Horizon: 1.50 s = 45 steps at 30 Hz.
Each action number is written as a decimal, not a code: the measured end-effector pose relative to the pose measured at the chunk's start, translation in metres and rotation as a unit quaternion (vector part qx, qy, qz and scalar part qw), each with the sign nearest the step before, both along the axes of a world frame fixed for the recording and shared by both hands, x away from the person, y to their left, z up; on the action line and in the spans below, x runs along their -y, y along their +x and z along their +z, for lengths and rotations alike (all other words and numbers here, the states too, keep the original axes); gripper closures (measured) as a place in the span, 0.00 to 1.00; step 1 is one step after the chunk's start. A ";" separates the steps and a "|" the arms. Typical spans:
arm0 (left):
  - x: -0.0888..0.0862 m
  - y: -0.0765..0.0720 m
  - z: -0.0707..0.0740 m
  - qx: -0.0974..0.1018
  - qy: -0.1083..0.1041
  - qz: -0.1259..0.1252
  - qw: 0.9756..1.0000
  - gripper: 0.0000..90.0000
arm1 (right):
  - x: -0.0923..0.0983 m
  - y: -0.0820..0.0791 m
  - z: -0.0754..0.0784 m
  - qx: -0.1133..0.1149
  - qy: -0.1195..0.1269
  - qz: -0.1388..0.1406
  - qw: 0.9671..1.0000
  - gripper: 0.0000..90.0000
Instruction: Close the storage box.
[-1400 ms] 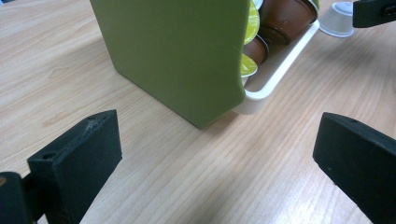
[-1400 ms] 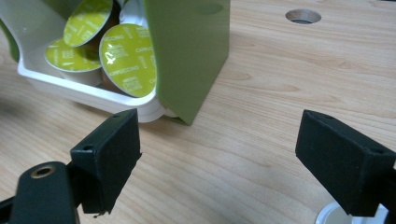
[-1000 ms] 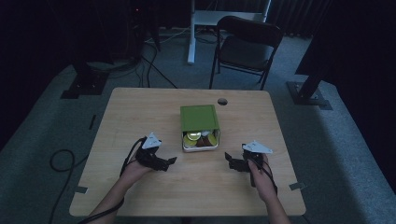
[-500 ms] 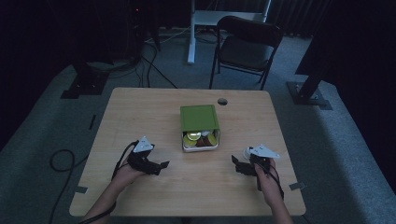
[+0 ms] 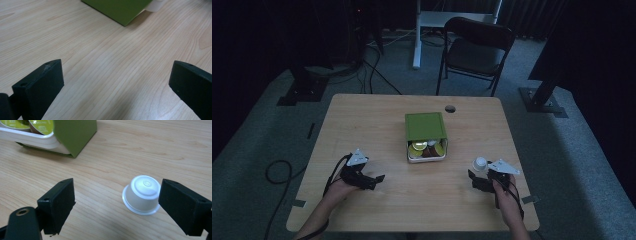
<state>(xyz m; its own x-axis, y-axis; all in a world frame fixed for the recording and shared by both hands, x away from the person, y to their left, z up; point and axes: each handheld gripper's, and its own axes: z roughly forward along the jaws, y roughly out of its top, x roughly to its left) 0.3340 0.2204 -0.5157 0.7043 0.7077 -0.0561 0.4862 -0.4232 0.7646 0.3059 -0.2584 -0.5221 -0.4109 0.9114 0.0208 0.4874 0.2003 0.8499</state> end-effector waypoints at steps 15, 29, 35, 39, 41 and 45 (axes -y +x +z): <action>-0.031 -0.010 -0.009 -0.005 0.014 0.031 0.999 0.00 | 0.026 -0.015 -0.008 -0.012 -0.006 -0.038 0.999 0.15; -0.062 -0.025 -0.011 -0.005 0.013 0.068 0.998 0.00 | 0.047 -0.024 -0.017 -0.023 -0.001 -0.090 0.996 0.15; -0.071 -0.034 -0.010 -0.007 0.017 0.083 0.996 0.00 | 0.055 -0.027 -0.021 -0.031 -0.001 -0.108 0.994 0.15; -0.076 -0.041 -0.011 -0.006 0.028 0.093 0.995 0.00 | 0.055 -0.028 -0.024 -0.031 -0.003 -0.112 0.993 0.15; -0.081 -0.045 -0.013 -0.007 0.035 0.102 0.994 0.00 | 0.056 -0.028 -0.025 -0.032 -0.003 -0.114 0.993 0.15; -0.088 -0.053 -0.013 -0.007 0.036 0.115 0.993 0.00 | 0.058 -0.029 -0.025 -0.030 0.001 -0.122 0.992 0.15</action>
<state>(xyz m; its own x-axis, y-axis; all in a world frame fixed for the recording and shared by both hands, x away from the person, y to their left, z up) 0.2815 0.3087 -0.5292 0.5230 0.8523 -0.0071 0.5864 -0.3537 0.7287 0.2771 -0.3165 -0.5468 -0.1759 0.9836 0.0404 0.5712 0.0685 0.8180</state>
